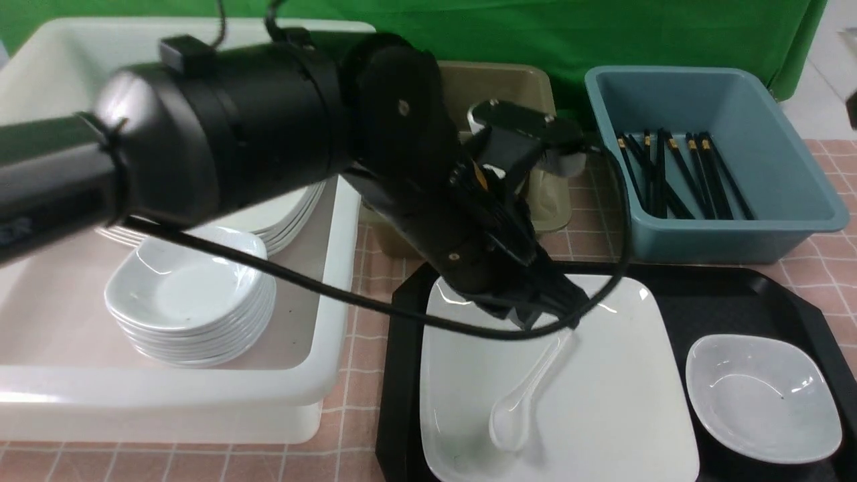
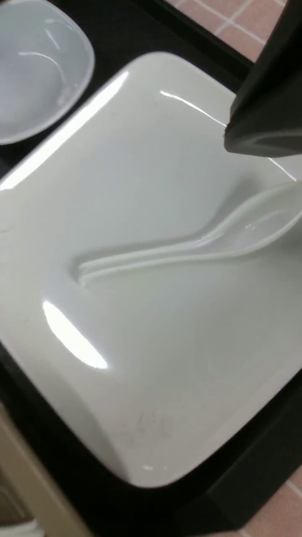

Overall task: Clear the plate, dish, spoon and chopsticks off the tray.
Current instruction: Use the left arm to grab a soup spoon from the plate

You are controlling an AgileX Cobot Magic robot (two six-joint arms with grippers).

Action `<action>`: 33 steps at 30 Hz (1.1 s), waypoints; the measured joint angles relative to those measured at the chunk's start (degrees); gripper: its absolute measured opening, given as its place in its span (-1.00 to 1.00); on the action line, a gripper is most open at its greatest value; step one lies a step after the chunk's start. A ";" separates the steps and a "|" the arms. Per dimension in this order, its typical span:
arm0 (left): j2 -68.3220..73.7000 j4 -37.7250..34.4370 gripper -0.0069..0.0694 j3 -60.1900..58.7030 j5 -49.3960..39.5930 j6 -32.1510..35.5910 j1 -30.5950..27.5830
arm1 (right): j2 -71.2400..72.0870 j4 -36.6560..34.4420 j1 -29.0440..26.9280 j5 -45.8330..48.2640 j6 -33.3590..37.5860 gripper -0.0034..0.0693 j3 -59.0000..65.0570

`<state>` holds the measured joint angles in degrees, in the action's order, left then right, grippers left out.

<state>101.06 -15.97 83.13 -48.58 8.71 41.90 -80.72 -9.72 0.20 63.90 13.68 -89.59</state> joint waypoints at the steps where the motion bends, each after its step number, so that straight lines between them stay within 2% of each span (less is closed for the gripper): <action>1: 2.43 1.28 -0.77 0.23 1.47 -0.33 0.97 | 5.25 -0.98 0.00 0.70 1.66 -0.82 6.14; 3: 3.87 1.67 -0.73 0.74 1.87 -1.38 1.26 | 8.15 -1.70 0.00 0.64 2.46 -0.82 9.76; 5: 7.70 3.07 -0.56 3.27 2.14 -4.58 1.37 | 15.16 -3.48 0.00 -0.06 4.68 -0.82 19.02; 8: 12.54 6.46 -0.25 7.26 2.03 -5.85 1.37 | 21.82 -5.35 0.00 -1.57 7.71 -0.82 27.39; 10: 15.41 7.28 -0.03 9.96 1.44 -5.98 1.37 | 24.71 -5.79 0.00 -2.10 8.47 -0.82 30.65; 11: 15.66 7.28 0.02 10.21 1.29 -5.98 1.37 | 25.22 -5.87 0.00 -2.10 8.61 -0.82 30.91; 12: 17.68 7.74 0.22 12.05 0.70 -5.98 1.37 | 26.79 -5.92 0.00 -2.34 9.02 -0.82 32.62; 14: 20.13 8.50 0.42 13.91 0.38 -5.98 1.37 | 27.98 -6.03 0.00 -2.28 9.30 -0.82 33.63; 18: 23.07 8.78 0.59 14.78 0.10 -5.30 1.37 | 28.47 -6.14 0.00 -2.48 9.62 -0.82 34.01; 21: 24.08 8.78 0.57 14.78 -0.46 -4.73 1.43 | 28.47 -6.17 0.00 -2.72 9.76 -0.82 34.05; 24: 24.69 10.91 0.27 14.80 -1.31 -4.47 2.13 | 28.47 -6.29 0.00 -3.43 9.76 -0.82 34.05; 27: 24.76 12.46 -0.12 14.80 -1.50 -4.47 3.12 | 28.47 -6.31 0.00 -4.44 9.76 -0.82 34.05; 29: 24.76 12.65 -0.52 14.80 -1.70 -4.47 3.94 | 28.47 -6.31 0.00 -4.98 9.76 -0.82 34.05; 31: 24.76 12.70 -0.69 14.84 -1.80 -4.30 4.36 | 28.47 -6.31 0.00 -5.24 9.83 -0.82 34.05; 33: 24.56 12.85 -0.74 15.22 -2.46 -4.30 4.58 | 28.47 -6.31 0.00 -5.44 9.89 -0.82 34.05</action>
<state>125.62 -3.12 98.35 -51.03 4.42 46.48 -52.25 -16.02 0.20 58.46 23.57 -55.54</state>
